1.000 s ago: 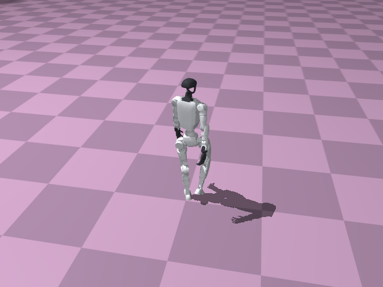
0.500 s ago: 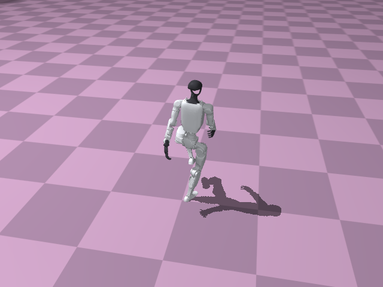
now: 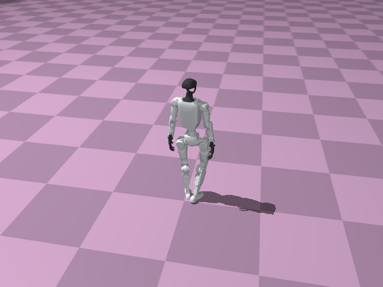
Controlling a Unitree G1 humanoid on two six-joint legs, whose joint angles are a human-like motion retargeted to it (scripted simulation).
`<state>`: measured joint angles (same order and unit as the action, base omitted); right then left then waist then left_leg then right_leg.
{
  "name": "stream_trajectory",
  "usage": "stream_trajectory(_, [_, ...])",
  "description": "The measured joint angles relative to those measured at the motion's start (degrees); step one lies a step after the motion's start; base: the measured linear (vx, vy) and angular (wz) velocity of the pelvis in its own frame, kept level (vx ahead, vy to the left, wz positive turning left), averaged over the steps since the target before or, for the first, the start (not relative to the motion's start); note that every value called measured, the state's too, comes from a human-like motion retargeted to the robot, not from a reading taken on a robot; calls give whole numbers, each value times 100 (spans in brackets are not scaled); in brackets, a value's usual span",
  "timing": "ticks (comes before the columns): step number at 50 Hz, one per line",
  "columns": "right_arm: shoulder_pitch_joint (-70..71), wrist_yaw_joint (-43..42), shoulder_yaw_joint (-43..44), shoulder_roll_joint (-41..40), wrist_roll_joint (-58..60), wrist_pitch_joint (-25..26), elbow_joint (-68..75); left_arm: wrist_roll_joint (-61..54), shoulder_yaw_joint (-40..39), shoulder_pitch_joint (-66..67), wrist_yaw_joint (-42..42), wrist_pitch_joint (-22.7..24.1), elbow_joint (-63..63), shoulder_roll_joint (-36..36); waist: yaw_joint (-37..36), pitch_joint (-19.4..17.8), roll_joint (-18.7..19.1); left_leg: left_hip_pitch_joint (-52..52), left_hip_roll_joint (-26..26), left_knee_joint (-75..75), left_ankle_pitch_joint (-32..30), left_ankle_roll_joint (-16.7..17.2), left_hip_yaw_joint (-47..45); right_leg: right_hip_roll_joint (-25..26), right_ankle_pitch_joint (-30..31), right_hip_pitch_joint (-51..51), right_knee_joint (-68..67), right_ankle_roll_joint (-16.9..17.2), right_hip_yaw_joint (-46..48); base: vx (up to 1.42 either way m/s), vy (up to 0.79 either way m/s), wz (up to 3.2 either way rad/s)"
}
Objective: In place motions
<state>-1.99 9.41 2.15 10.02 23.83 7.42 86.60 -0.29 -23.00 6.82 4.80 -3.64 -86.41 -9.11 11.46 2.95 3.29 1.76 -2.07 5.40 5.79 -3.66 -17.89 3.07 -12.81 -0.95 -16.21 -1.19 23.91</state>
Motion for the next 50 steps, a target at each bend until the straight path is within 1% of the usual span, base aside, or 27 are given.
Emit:
stream_trajectory(2, [-234,-49,211,94,7,140,45,-29,41,-490,63,-73,-250,-64,215,-230,100,108,-16,-60,-167,-48,421,-94,916,-586,-1055,148,-56,-16,14,72])
stream_trajectory(3, [-325,-119,373,112,-48,174,72,-42,74,-776,105,-129,-376,-113,250,-403,146,92,-105,-102,-222,-61,338,-273,1424,-940,-1798,226,27,-29,13,47])
stream_trajectory(5, [-473,-315,642,186,-281,95,204,-61,139,-1183,131,-179,-440,-144,332,-669,190,22,-207,-213,-310,-58,202,-619,2135,-1743,-3301,253,-39,-26,17,21])
stream_trajectory(7, [-626,-302,710,303,-513,31,320,-142,338,-1329,208,-158,-281,-179,388,-582,276,261,-214,-231,-374,-96,174,-832,1913,-2826,-4790,258,-219,-14,19,-21])
stream_trajectory(8, [-689,-226,707,340,-535,85,350,-129,377,-1367,263,-154,-192,-226,497,-507,311,402,-208,-230,-396,-115,162,-1048,1728,-3375,-5507,226,-236,-8,11,-14])
stream_trajectory(10, [-786,-109,753,370,-422,262,401,-24,344,-1375,306,-143,-41,-316,816,-349,385,685,-195,-231,-444,-148,197,-1220,1448,-4424,-6623,176,-371,-6,6,10])
stream_trajectory(14, [-849,1,984,336,-494,295,393,77,399,-1452,144,-39,53,-337,1073,-519,518,808,-325,-297,-535,-180,33,-1461,1004,-5860,-8099,-108,-305,-13,6,11])
stream_trajectory(16, [-912,119,1003,295,-507,270,300,16,497,-1480,166,-48,-59,-358,1119,-525,626,867,-465,-288,-531,-173,-70,-1422,891,-6213,-8321,-71,-194,-3,0,-2])
stream_trajectory(19, [-954,205,1005,258,-382,215,183,61,522,-1456,239,-130,-230,-320,1076,-523,663,795,-559,-269,-504,-158,-98,-1307,845,-6004,-8057,22,-147,4,-2,-18])
stream_trajectory(22, [-933,194,923,237,-311,187,84,155,454,-1330,198,-130,-277,-196,864,-584,477,434,-477,-331,-479,-120,-211,-1139,924,-5001,-7227,64,-258,10,0,-44])
stream_trajectory(23, [-957,170,890,234,-306,163,47,160,451,-1252,190,-119,-277,-137,786,-513,478,402,-476,-347,-478,-97,-237,-1065,980,-4609,-6799,81,-239,17,-1,-53])
stream_trajectory(25, [-881,144,790,244,-341,124,16,193,423,-1081,212,-91,-231,-55,527,-582,269,12,-361,-422,-420,-47,-496,-796,1125,-3582,-5809,242,-520,18,-1,-60])
stream_trajectory(30, [-768,-96,551,232,-476,85,59,304,383,-448,159,-9,-171,144,194,-177,136,-245,-225,-298,-134,89,-533,-24,1683,-1050,-1984,383,-1078,23,-5,-1])
stream_trajectory(31, [-687,-197,485,217,-539,87,127,301,388,-283,148,6,-140,160,201,-131,99,-239,-195,-142,-42,86,-435,59,1063,-576,-1229,438,-1007,20,-8,60])
stream_trajectory(32, [-584,-301,393,193,-607,91,208,290,374,-110,146,19,-97,167,181,-91,49,-215,-162,69,30,76,-360,62,499,-120,-533,386,-759,16,-9,36])
stream_trajectory(33, [-438,-411,250,155,-686,101,318,262,323,80,162,28,-28,156,107,-62,-28,-155,-123,391,60,55,-334,-97,47,297,47,122,-156,11,-9,-12])
stream_trajectory(35, [-131,-495,-53,78,-792,172,445,261,177,405,253,-4,114,139,-157,102,-239,271,-152,1442,-579,-1,-697,-374,-96,518,665,-32,66,-4,-10,-40])
stream_trajectory(36, [140,-418,-145,15,-820,247,464,237,124,416,290,-55,168,136,-209,105,-323,986,-255,2422,-1264,-56,-580,-484,-54,334,634,30,-130,-32,-16,0])
stream_trajectory(37, [410,-327,-231,-45,-834,304,444,184,68,401,298,-87,206,136,-305,27,-385,1641,-383,3332,-1882,-202,-488,-560,-18,216,602,73,-278,-52,-20,7])
stream_trajectory(38, [679,-205,-301,-98,-818,324,346,72,8,334,248,-82,212,139,-488,-215,-404,2174,-562,4101,-2366,-527,-448,-567,4,230,567,77,-332,-54,-19,-10])
stream_trajectory(39, [952,-55,-414,-127,-768,316,207,-72,-81,266,217,-51,199,133,-552,-504,-451,2580,-747,4797,-2342,-751,-434,-545,20,284,529,10,-300,-53,-16,-5])
stream_trajectory(40, [1226,109,-548,-144,-701,294,49,-231,-185,197,196,-6,177,123,-558,-816,-512,2921,-935,5457,-2064,-924,-432,-508,34,358,491,-95,-226,-48,-13,20])
stream_trajectory(42, [1640,316,-735,-155,-445,228,-339,-341,-336,103,404,7,35,102,-620,-1276,-618,3689,-1226,6494,-1713,-1049,-411,-457,34,534,473,-206,-341,-35,-14,-12])
stream_trajectory(43, [1757,286,-762,-184,-291,179,-546,-275,-395,88,523,-43,-57,95,-787,-1402,-722,4043,-1312,6898,-1540,-1093,-526,-519,19,564,428,-255,-455,-13,-20,-62])
stream_trajectory(45, [1852,32,-682,-286,-31,38,-885,-41,-454,159,599,-145,-270,61,-1029,-1403,-817,4941,-1363,7642,-1153,-1114,-479,-475,19,511,425,-414,-585,11,-25,-54])
stream_trajectory(47, [1817,-210,-670,-346,-4,-215,-1081,45,-390,383,509,-126,-465,24,-1242,-1195,-952,5687,-1390,8058,-884,-1120,-626,-444,-2,316,377,-626,-669,30,-23,-42])
stream_trajectory(50, [1774,-186,-902,-408,-237,-451,-1342,80,-328,707,464,-129,-734,-23,-1391,-880,-1234,6544,-1334,8385,-680,-1122,-920,-621,-33,15,265,-787,-669,16,-8,-37])
